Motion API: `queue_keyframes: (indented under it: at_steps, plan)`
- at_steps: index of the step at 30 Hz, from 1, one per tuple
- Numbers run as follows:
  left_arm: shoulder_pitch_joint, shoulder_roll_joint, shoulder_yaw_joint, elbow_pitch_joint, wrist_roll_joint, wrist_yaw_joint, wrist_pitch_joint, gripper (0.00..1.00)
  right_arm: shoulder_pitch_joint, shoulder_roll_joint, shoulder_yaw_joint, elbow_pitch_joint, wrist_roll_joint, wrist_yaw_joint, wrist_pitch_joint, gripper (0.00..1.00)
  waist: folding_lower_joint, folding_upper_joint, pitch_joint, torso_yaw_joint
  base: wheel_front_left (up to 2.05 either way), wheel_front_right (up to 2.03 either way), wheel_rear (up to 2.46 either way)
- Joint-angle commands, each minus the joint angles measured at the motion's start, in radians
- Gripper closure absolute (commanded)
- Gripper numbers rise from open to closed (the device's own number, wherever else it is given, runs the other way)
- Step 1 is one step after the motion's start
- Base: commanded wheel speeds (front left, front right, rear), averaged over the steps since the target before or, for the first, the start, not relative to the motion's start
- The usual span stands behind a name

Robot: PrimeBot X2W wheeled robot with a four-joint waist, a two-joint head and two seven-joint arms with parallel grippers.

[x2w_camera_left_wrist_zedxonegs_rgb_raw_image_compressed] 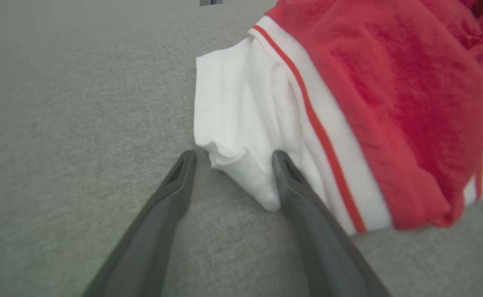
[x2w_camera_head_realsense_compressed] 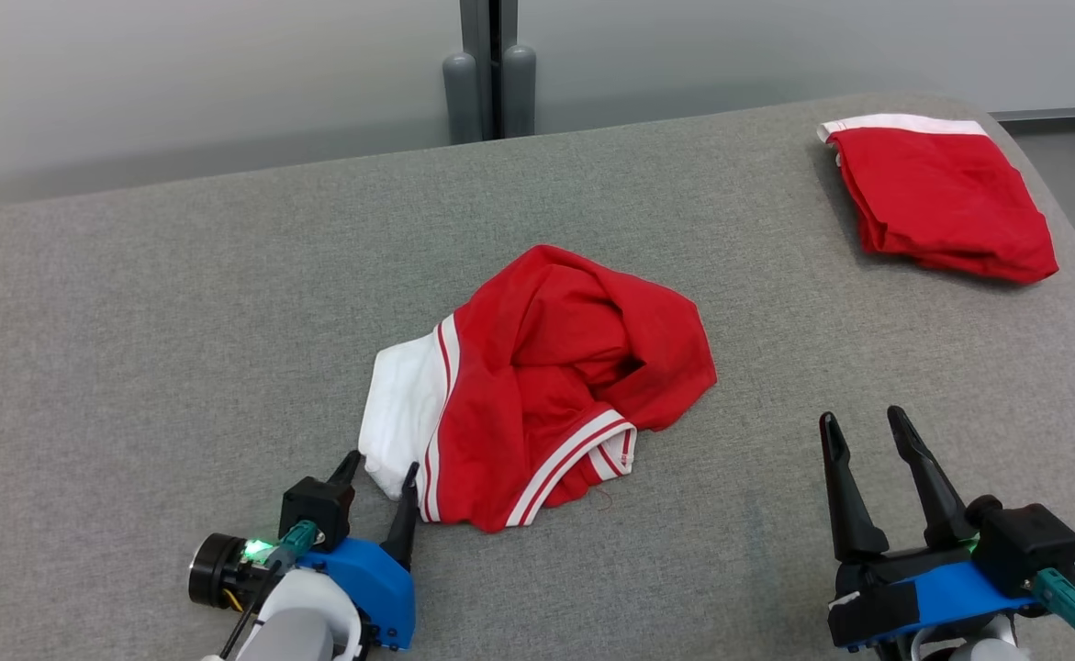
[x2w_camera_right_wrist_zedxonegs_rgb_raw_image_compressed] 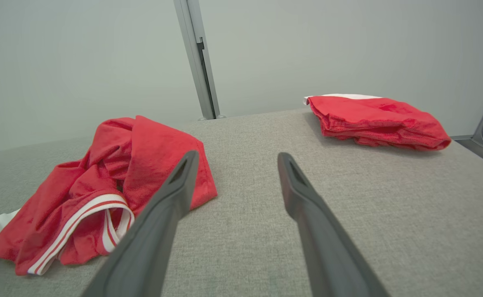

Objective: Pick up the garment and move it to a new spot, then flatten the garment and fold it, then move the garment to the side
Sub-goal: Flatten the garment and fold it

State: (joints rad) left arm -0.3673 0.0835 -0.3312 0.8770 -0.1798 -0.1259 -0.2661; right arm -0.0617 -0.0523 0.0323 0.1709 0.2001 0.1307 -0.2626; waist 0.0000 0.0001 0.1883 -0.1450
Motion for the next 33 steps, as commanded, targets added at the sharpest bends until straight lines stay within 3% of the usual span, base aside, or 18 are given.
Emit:
queue_keyframes:
  at_steps: [1,3,4,6,12,18,33]
  plan:
    - [-0.004,-0.007,-0.03,0.007,-0.019,-0.007,0.003,0.0,-0.008,-0.007,0.003,-0.002,-0.006,0.0,-0.003,0.0,0.0,-0.0001,0.0,-0.003,0.0,0.0,0.0]
    - [-0.012,-0.011,-0.058,0.018,-0.04,-0.007,0.003,0.0,-0.005,-0.007,0.004,-0.002,-0.005,0.0,-0.003,0.0,0.0,-0.0001,0.0,-0.005,0.0,0.0,0.0]
    - [-0.018,-0.012,-0.067,0.023,-0.048,-0.007,0.003,0.39,-0.004,-0.007,0.005,-0.001,-0.004,0.0,-0.003,0.0,0.0,-0.0001,0.0,-0.006,0.0,0.0,0.0]
    - [-0.028,-0.015,-0.082,0.031,-0.067,-0.008,0.003,1.0,-0.002,-0.007,0.004,-0.001,-0.004,0.0,-0.003,0.0,0.0,-0.0001,0.0,-0.008,0.0,0.0,0.0]
    - [-0.058,-0.01,-0.09,0.021,-0.104,-0.008,0.003,1.0,-0.002,-0.007,-0.004,-0.003,0.0,0.0,-0.003,0.0,0.0,-0.0001,0.0,-0.003,0.0,0.0,0.0]
    - [-0.074,0.027,-0.018,-0.04,-0.133,0.005,0.002,1.0,0.007,-0.006,-0.013,-0.004,0.002,0.0,-0.003,0.0,0.0,-0.0001,-0.005,0.023,0.0,0.0,0.0]
    - [-0.097,0.279,0.197,-0.178,-0.122,0.05,0.002,1.0,0.032,-0.003,-0.017,0.014,0.007,0.0,-0.003,0.0,0.0,-0.0001,-0.048,0.084,0.0,0.0,0.0]
